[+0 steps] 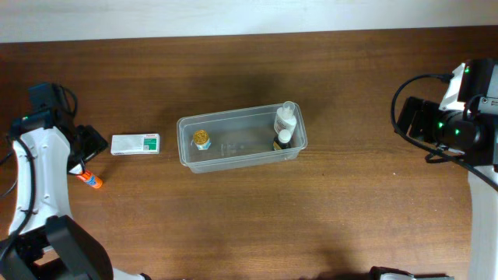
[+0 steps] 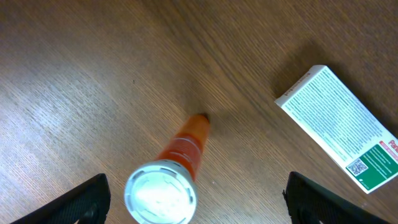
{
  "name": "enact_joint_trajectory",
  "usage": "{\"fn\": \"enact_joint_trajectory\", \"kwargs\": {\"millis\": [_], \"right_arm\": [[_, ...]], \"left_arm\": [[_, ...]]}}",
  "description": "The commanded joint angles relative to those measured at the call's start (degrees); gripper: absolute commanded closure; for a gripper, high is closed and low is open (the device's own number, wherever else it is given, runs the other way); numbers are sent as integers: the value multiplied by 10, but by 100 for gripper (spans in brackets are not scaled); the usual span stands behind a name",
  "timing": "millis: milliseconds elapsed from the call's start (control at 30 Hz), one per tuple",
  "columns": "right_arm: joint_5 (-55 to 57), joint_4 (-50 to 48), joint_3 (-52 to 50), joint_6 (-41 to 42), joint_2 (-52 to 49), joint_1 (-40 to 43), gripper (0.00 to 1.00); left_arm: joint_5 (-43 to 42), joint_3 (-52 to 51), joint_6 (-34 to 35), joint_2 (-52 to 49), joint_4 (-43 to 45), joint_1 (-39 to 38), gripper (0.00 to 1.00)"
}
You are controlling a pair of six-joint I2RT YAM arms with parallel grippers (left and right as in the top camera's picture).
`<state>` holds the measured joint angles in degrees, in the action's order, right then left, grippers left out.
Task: Pack container
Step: 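Lower the left gripper onto the orange tube and grasp it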
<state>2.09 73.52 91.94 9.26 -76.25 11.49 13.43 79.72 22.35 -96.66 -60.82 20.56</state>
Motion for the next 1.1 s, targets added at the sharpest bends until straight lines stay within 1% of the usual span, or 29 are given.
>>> {"fn": "enact_joint_trajectory", "kwargs": {"millis": [0, 100, 333, 400, 467, 500, 767, 867, 1033, 1067], "right_arm": [[-1, 0, 10, 7, 0, 4, 2], [-1, 0, 10, 7, 0, 4, 2], [-1, 0, 10, 7, 0, 4, 2], [-1, 0, 10, 7, 0, 4, 2], [-1, 0, 10, 7, 0, 4, 2], [-1, 0, 10, 7, 0, 4, 2], [-1, 0, 10, 7, 0, 4, 2], [-1, 0, 10, 7, 0, 4, 2], [-1, 0, 10, 7, 0, 4, 2], [-1, 0, 10, 7, 0, 4, 2]], "left_arm": [[-6, -17, 4, -5, 4, 7, 15], [-6, -32, 4, -5, 16, 7, 16], [-6, -50, 4, -5, 31, 7, 26], [-6, -50, 4, -5, 32, 7, 31], [-6, -50, 4, -5, 32, 7, 41], [-6, -50, 4, -5, 33, 7, 43], [-6, -50, 4, -5, 35, 7, 45], [-6, -50, 4, -5, 35, 7, 55], [-6, -50, 4, -5, 36, 7, 68], [-6, -50, 4, -5, 36, 7, 73]]}}
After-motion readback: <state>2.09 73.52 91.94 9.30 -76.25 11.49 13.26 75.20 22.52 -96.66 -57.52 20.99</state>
